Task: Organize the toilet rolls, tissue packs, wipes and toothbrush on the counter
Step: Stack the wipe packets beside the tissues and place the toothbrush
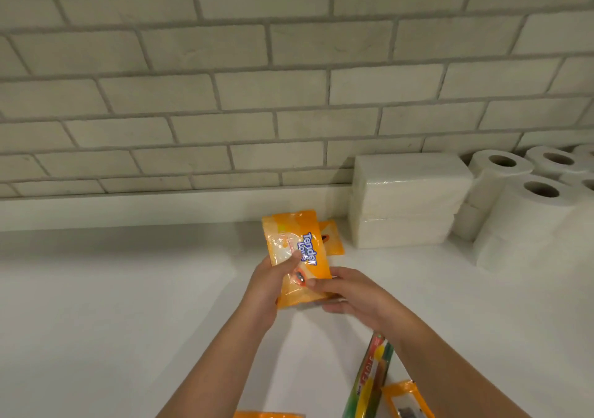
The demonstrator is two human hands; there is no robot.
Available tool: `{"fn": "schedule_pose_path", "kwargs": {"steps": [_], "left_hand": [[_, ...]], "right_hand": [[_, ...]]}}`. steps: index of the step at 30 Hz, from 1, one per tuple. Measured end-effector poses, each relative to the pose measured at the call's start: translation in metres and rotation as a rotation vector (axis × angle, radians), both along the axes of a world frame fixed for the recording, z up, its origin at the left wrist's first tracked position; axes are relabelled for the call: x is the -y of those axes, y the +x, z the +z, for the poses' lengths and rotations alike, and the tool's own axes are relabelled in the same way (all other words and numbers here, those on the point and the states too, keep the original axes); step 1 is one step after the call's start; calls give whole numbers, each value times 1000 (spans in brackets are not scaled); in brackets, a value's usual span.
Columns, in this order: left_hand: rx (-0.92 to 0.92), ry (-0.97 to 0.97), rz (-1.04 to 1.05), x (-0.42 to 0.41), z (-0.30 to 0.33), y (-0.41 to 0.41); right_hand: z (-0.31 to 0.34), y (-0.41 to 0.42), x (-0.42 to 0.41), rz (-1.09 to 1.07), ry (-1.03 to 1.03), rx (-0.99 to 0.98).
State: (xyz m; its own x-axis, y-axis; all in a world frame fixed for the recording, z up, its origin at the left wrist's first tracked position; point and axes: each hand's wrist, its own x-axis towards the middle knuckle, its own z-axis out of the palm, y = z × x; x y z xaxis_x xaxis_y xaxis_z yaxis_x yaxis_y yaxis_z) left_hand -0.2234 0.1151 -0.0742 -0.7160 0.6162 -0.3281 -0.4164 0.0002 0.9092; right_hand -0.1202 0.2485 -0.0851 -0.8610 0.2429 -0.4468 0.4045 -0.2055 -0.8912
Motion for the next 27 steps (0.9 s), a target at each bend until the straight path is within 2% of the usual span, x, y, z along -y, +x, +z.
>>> {"fn": "schedule_pose_path", "kwargs": {"steps": [3,6,10,12,17,21,24,27], "left_hand": [[90,39,-2,0,-6,0],[141,20,106,7,-14,-10],[113,-44,102,13,-22,-33],[87,-54,110,9,-24,-43],[10,-70,216,-14,-28,-66],[-238,-227,130,-37,-32,-79],[-414,-356,30,-49,-43,-88],[-509,-441,45,-55,-52,-93]], "right_hand": [[-6,3,-4,-88,-107,-45],[-11,1,-17,-241,-227,-53],[-8,-11,-33,-499,-254,-84],[-8,-21,-35,-563,-164,-90],[-13,-53,-32,-511,191,-15],[-13,-68,-34,-478,569,35],[-18,-73,-35,-463,757,21],[-32,-79,-40,-370,912,127]]}}
